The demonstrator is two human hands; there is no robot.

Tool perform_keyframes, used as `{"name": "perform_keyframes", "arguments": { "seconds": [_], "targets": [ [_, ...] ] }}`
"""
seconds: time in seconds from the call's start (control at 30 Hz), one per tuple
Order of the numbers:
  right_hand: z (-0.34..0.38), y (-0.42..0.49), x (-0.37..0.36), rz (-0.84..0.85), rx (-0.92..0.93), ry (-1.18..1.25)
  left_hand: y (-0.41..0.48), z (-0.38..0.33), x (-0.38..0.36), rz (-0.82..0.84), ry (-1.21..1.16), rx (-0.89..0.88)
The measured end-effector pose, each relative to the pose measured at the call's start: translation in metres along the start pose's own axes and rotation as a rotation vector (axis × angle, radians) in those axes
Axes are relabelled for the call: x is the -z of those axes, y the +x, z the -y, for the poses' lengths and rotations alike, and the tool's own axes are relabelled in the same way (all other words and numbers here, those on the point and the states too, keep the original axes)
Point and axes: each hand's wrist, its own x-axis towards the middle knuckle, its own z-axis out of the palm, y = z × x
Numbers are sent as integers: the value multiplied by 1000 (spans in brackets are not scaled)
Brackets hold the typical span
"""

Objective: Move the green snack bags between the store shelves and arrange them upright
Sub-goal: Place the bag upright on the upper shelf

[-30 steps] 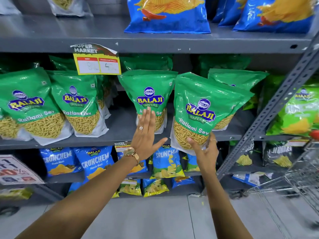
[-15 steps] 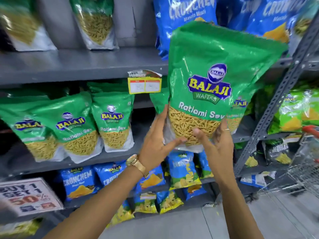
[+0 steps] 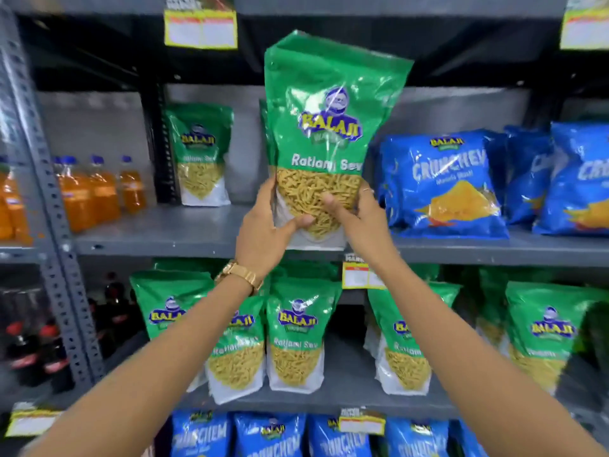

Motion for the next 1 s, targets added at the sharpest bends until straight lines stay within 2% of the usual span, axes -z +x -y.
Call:
{"name": "perform_keyframes", "arguments": {
  "seconds": [0.17,0.37,0.57,0.73,0.87,1.0],
  "targets": [
    [-16,40,-47,58,-58,49,41,44,10,63,127,124],
    [-34,69,-77,54,-215,-28,64,69,-2,94,-9,200],
    [-53,78,-86,41,-242,-50,79,79,-21,138,-42,196],
    [-70,82,-100,80,-346,-200,86,84,-29,313,63,354],
    [-71,94,-99,142,-469,-284,91,89,-38,281,213,414],
    [-77,93,-98,141,-433,-403,93,94,-40,280,318,452]
  ]
}}
